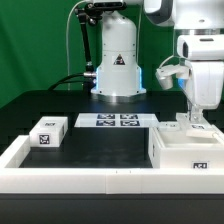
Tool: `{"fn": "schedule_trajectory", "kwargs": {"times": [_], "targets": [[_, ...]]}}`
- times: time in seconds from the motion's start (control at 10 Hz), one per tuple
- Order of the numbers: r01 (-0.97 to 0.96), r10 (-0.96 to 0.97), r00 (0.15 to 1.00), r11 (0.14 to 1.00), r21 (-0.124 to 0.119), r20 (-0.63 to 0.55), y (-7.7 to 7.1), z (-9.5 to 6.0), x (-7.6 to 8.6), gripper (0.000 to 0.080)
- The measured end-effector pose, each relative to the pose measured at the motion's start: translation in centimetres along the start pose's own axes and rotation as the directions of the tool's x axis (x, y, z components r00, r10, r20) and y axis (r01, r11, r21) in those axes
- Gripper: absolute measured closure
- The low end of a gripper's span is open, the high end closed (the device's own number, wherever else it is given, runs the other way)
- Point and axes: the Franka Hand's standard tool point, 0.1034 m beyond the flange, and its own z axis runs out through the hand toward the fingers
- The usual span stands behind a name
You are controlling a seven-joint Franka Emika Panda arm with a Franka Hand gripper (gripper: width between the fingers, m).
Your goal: Assemble cabinet
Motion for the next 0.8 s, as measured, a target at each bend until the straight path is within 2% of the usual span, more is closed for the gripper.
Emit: {"fn": "schedule_trajectory", "kwargs": {"times": [0.1, 0.4, 0.5, 0.6, 0.8], "targets": [[0.002, -0.002, 1.000, 1.000, 0.000, 0.000, 0.0, 0.0, 0.0, 0.0726], [0.010, -0.010, 1.000, 1.000, -0.002, -0.002, 2.2, 0.1, 0.0, 0.0726], [0.011, -0.011, 1.000, 1.000, -0.006, -0.004, 3.2, 0.1, 0.0, 0.0726], [0.012, -0.012, 1.000, 1.000, -0.017, -0.010, 5.5, 0.2, 0.0, 0.0726], [0.015, -0.015, 1.000, 1.000, -0.027, -0.015, 7.1, 0.2, 0.0, 0.0726]]}}
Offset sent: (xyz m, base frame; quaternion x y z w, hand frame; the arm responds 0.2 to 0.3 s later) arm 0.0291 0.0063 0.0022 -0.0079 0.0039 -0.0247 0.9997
